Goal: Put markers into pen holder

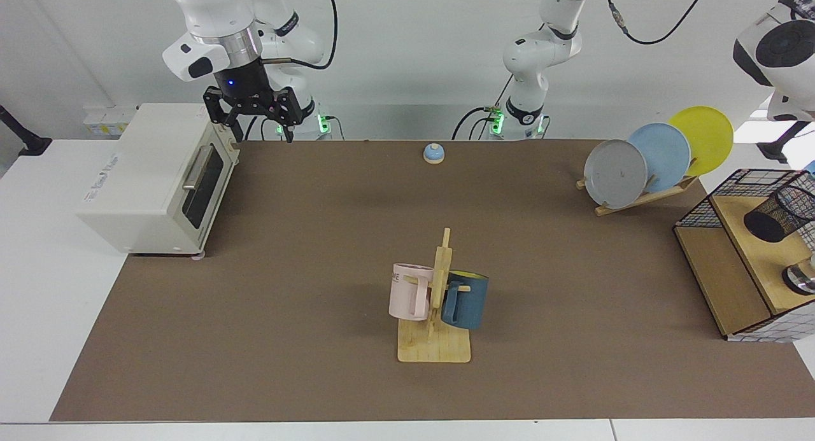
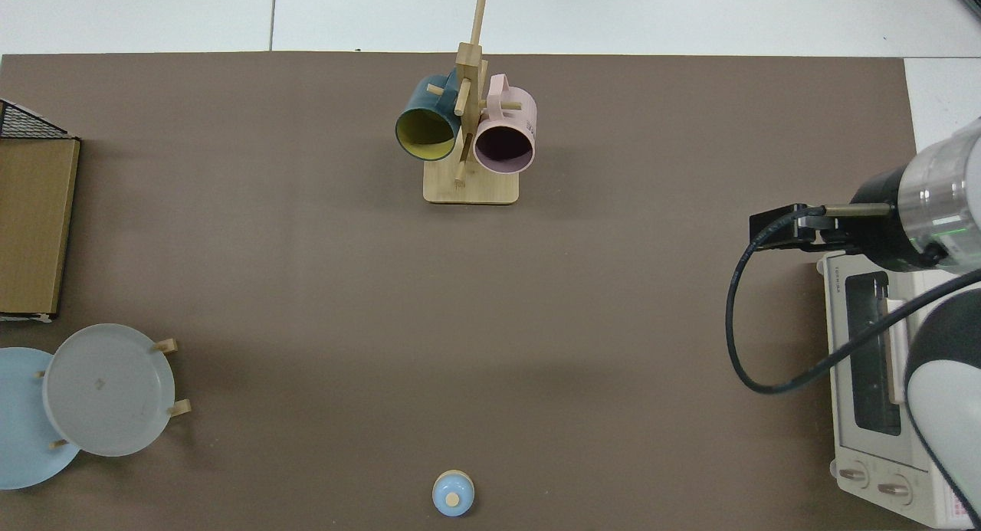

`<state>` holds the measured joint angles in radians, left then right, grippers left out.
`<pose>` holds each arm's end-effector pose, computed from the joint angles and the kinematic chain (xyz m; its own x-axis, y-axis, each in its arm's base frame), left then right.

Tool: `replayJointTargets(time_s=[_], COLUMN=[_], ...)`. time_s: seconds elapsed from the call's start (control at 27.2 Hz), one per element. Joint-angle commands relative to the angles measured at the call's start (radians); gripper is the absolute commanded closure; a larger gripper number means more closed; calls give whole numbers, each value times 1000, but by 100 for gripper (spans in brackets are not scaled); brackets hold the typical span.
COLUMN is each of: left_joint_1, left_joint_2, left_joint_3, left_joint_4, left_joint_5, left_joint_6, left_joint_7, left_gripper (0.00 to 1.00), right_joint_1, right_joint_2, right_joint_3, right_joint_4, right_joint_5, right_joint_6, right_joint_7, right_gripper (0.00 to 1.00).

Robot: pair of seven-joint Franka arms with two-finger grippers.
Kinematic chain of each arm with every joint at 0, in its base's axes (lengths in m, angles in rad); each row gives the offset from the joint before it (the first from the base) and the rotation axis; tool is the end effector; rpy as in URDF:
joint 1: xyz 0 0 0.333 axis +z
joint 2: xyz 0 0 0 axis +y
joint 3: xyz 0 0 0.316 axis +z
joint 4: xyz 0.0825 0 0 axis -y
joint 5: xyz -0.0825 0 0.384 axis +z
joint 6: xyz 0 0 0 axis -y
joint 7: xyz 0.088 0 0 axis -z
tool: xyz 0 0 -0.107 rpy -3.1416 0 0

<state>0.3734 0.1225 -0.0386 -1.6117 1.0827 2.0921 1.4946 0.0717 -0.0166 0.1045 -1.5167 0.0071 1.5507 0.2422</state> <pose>0.5868 0.2515 0.6116 0.0951 -0.5018 -0.8598 -0.9840 0.0832 -0.1574 0.5391 0.0973 0.6573 0.9967 -0.0659 0.0477 -0.0652 -0.9977 -0.0173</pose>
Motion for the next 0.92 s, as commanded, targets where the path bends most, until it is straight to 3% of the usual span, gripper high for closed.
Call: replayJointTargets(time_s=[0.0,0.62,0.88], left_joint_1=[-8,-47,-67], left_joint_2=[-14,-15,42], left_joint_3=[3,8,51], left_joint_4=[-25,-65,-63], left_joint_5=[-1,-12,5], left_joint_6=[9,-18,0], left_joint_7=[-24,-42,-62], left_gripper=[100,100,100], right_joint_1=[-13,-15,-13], right_joint_2=[4,4,4], right_joint_3=[9,8,9], right_joint_4=[9,9,9], right_joint_5=[17,17,17], right_joint_6=[11,11,11], right_joint_7=[12,12,12], right_gripper=[0,0,0])
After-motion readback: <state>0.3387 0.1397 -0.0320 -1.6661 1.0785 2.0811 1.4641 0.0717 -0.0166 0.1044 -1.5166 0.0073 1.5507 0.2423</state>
